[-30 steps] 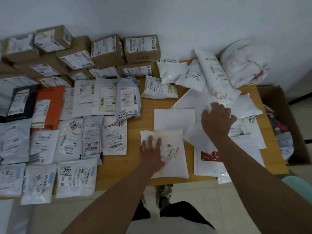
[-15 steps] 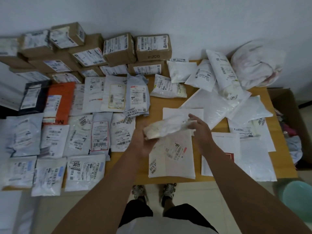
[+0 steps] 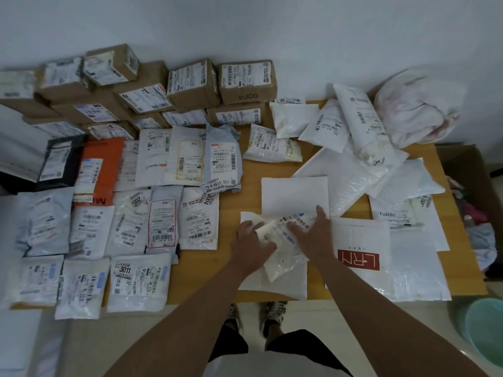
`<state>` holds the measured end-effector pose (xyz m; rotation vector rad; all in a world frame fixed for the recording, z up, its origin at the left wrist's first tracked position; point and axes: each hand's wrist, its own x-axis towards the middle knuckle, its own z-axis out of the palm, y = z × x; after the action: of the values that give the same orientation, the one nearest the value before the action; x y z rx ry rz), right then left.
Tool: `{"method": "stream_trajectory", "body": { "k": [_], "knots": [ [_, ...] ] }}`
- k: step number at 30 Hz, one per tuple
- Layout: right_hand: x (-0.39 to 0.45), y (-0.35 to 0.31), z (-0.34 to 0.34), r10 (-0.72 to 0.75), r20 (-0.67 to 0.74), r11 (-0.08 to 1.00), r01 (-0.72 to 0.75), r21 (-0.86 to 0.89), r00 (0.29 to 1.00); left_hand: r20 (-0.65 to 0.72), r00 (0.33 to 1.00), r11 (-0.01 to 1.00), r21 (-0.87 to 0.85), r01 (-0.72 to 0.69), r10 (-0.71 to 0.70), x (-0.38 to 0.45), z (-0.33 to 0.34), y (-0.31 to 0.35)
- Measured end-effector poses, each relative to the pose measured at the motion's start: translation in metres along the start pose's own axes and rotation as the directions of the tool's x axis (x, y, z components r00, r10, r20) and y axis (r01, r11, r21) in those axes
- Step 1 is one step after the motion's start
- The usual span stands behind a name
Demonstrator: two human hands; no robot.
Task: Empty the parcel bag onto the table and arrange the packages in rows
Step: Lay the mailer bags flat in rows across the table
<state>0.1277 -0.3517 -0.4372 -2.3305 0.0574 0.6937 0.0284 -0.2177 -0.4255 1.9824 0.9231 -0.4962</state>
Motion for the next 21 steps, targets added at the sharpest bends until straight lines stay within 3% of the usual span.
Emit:
{"method": "stream_trajectory", "body": {
  "k": [2, 4, 7, 10, 13, 16, 21],
  "knots": [
    [0.003, -0.002, -0.003, -0.013, 0.009, 0.952, 0.016, -0.305, 1.000, -0.037, 0.998, 0.992, 0.117, -0.044, 0.049, -0.001, 0.002, -0.008],
    [0.009, -0.009, -0.010, -0.129, 0.010, 0.846, 0.115, -0.521, 0.992, -0.039, 0.999, 0.981, 0.190, -0.023, 0.031, 0.003, 0.004, -0.018],
    [0.032, -0.027, -0.014, -0.254, 0.107, 0.736, 0.264, -0.623, 0.961, -0.137, 0.990, 0.969, 0.245, 0.007, 0.027, 0.004, 0.004, -0.022],
    [0.063, -0.065, -0.004, -0.287, 0.186, 0.700, 0.338, -0.629, 0.940, -0.234, 0.930, 0.907, 0.379, -0.183, 0.285, 0.007, 0.000, -0.017],
    [0.089, -0.100, 0.005, -0.343, 0.224, 0.648, 0.402, -0.647, 0.912, -0.053, 0.862, 0.780, 0.457, -0.427, 0.503, 0.017, 0.002, -0.008],
    [0.115, -0.130, 0.018, -0.404, 0.276, 0.548, 0.472, -0.690, 0.872, 0.180, 0.896, 0.748, 0.497, -0.440, 0.407, 0.032, 0.004, -0.007],
    [0.146, -0.153, 0.034, -0.355, 0.303, 0.504, 0.454, -0.735, 0.884, 0.169, 0.912, 0.755, 0.515, -0.405, 0.374, 0.045, 0.012, -0.011]
  ]
}}
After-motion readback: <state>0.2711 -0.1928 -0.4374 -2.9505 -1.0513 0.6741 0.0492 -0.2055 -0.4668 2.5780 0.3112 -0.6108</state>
